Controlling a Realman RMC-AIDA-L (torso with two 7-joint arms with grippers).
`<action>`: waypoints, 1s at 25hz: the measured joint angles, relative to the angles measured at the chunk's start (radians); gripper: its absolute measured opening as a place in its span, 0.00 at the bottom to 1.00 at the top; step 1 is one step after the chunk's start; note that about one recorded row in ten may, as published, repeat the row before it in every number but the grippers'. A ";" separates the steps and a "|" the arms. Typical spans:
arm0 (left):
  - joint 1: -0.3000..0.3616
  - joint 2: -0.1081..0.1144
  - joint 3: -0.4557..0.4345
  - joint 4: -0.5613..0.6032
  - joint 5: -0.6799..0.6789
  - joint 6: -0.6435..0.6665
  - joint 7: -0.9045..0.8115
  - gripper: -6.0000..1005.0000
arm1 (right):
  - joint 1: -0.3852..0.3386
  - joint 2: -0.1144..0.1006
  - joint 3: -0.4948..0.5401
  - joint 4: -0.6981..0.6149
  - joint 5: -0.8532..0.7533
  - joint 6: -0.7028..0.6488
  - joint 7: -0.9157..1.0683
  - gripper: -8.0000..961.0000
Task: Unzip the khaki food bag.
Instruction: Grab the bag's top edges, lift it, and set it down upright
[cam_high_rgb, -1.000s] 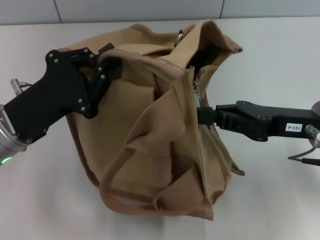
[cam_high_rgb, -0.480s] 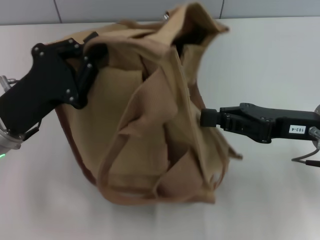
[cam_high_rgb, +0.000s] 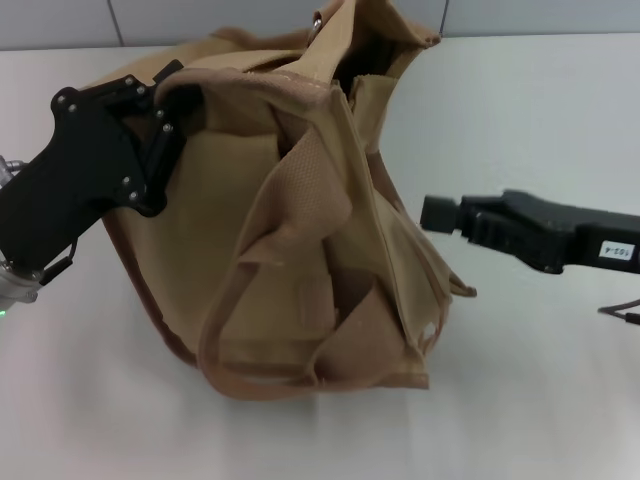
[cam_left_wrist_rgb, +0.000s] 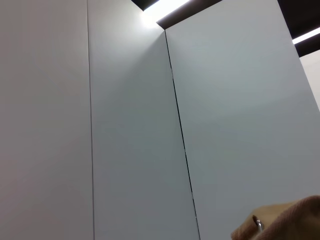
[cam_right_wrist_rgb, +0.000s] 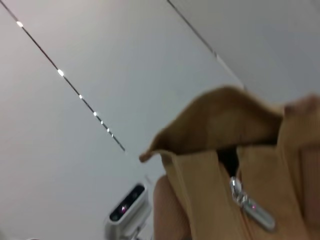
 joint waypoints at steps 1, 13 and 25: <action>0.000 0.000 0.000 0.000 0.000 0.000 0.000 0.07 | -0.003 0.002 0.012 -0.002 0.001 -0.006 -0.023 0.01; -0.008 0.000 0.002 -0.002 0.005 0.000 -0.004 0.07 | 0.024 0.021 0.044 -0.006 0.003 0.000 -0.141 0.24; -0.011 -0.001 0.006 -0.011 0.009 -0.011 -0.001 0.07 | 0.049 0.021 0.060 -0.006 0.003 0.033 -0.192 0.30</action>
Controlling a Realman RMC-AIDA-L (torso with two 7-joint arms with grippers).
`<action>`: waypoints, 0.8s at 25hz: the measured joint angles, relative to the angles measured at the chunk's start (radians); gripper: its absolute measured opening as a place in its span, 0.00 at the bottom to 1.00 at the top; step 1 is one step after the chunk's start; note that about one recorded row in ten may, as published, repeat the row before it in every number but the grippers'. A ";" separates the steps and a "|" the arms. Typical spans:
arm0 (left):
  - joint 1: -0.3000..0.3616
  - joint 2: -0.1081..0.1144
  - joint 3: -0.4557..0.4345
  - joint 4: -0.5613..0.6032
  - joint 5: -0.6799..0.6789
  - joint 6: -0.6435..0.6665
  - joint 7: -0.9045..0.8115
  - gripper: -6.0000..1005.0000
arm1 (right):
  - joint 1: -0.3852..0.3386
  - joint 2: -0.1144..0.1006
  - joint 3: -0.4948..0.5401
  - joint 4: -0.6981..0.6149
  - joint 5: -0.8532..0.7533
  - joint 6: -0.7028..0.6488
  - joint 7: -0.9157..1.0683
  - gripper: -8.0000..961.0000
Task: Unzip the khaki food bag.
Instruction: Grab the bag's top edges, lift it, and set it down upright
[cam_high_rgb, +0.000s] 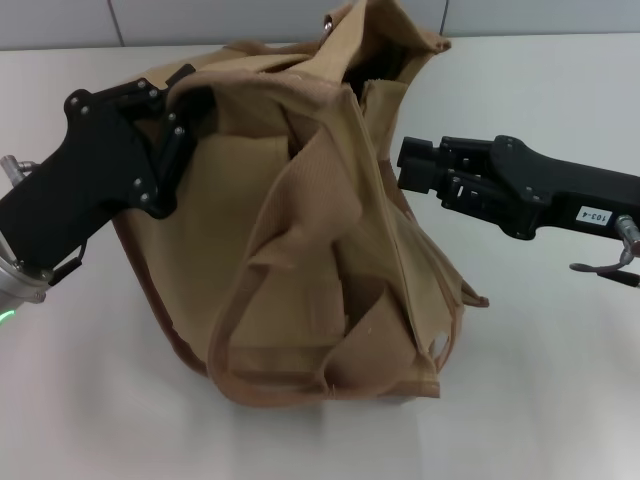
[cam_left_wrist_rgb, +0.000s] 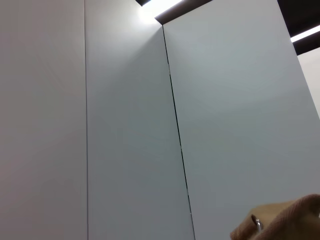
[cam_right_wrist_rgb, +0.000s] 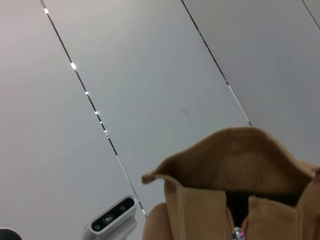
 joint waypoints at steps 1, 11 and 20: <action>0.000 0.000 0.003 -0.002 0.000 -0.002 0.001 0.07 | 0.000 0.000 0.000 0.000 0.000 0.001 -0.001 0.30; 0.006 0.000 0.011 -0.024 0.002 -0.010 0.008 0.07 | 0.023 0.010 -0.010 0.000 -0.003 0.039 -0.014 0.39; 0.008 0.000 0.013 -0.024 0.002 -0.010 0.008 0.07 | 0.044 0.012 -0.015 0.000 -0.007 0.071 -0.028 0.45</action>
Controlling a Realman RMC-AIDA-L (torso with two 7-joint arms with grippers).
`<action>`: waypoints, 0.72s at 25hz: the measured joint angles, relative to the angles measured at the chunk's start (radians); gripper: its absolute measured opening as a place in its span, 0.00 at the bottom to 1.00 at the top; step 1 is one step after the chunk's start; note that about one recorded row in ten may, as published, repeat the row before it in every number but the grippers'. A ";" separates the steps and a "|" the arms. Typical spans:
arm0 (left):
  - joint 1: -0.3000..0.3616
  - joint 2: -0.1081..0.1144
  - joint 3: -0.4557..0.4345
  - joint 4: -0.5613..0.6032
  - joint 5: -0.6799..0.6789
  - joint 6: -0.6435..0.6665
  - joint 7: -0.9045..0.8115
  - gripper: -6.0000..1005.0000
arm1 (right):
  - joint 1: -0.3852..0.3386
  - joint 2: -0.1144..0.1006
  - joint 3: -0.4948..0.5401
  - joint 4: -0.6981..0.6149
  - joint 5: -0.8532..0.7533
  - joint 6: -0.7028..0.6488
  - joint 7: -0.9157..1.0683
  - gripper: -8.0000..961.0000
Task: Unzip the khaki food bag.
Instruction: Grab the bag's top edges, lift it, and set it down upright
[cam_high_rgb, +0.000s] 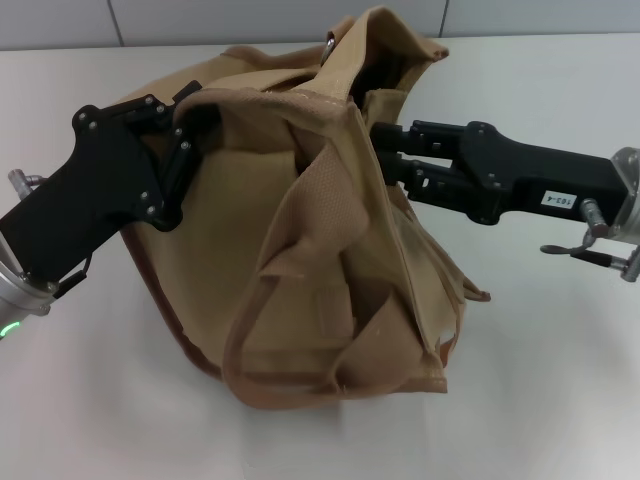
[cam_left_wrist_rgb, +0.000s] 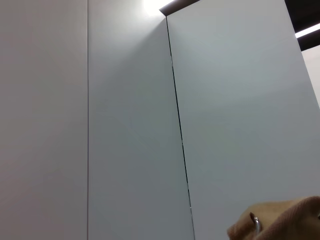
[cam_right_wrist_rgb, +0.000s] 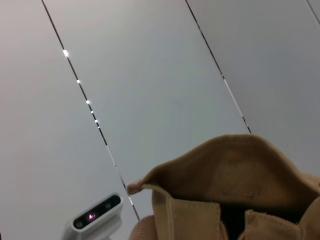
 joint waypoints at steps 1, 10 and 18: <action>0.000 0.000 0.000 0.000 0.000 0.000 0.000 0.07 | 0.003 0.000 -0.006 0.000 -0.001 0.005 0.000 0.45; -0.010 0.000 0.000 0.000 0.000 -0.005 0.000 0.07 | 0.025 0.000 -0.073 0.010 -0.002 0.026 0.007 0.50; -0.020 0.000 -0.004 0.000 -0.005 -0.022 0.000 0.07 | 0.023 -0.005 -0.093 0.008 -0.003 -0.006 0.051 0.49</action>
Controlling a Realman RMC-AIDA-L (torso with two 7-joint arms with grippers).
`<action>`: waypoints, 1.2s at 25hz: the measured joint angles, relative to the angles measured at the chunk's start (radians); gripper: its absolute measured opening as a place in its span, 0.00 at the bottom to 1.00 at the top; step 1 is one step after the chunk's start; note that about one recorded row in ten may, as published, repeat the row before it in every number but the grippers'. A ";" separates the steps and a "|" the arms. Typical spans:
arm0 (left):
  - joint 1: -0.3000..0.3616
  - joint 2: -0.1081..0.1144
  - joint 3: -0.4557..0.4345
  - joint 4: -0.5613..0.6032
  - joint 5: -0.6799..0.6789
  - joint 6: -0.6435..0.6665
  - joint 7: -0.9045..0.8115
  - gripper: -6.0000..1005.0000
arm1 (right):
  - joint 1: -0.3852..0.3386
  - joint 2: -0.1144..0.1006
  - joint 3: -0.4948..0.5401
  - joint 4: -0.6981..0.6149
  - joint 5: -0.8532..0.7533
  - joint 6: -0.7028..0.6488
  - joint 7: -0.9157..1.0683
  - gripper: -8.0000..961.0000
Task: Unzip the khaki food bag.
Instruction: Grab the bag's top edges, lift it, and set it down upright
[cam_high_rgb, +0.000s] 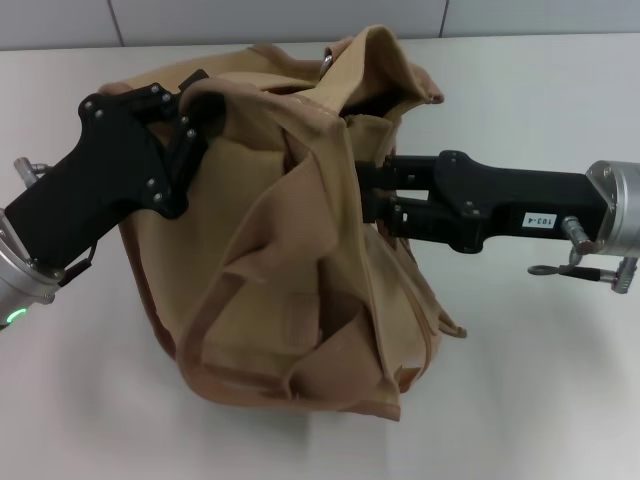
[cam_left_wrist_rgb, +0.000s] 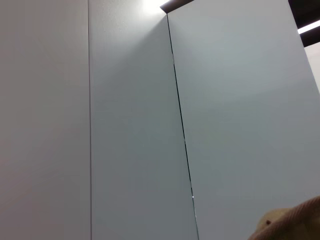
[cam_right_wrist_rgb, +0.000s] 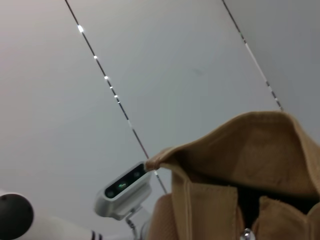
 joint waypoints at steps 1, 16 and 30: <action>-0.001 0.000 -0.001 0.000 -0.001 -0.002 0.000 0.07 | 0.000 -0.001 -0.003 -0.001 0.000 -0.006 0.008 0.49; -0.012 0.000 0.001 0.000 -0.004 -0.017 0.000 0.07 | -0.004 -0.016 -0.006 0.001 0.001 -0.065 0.105 0.49; -0.005 -0.002 0.000 0.000 -0.004 -0.016 0.000 0.07 | -0.005 -0.017 -0.006 0.002 0.002 0.043 0.247 0.47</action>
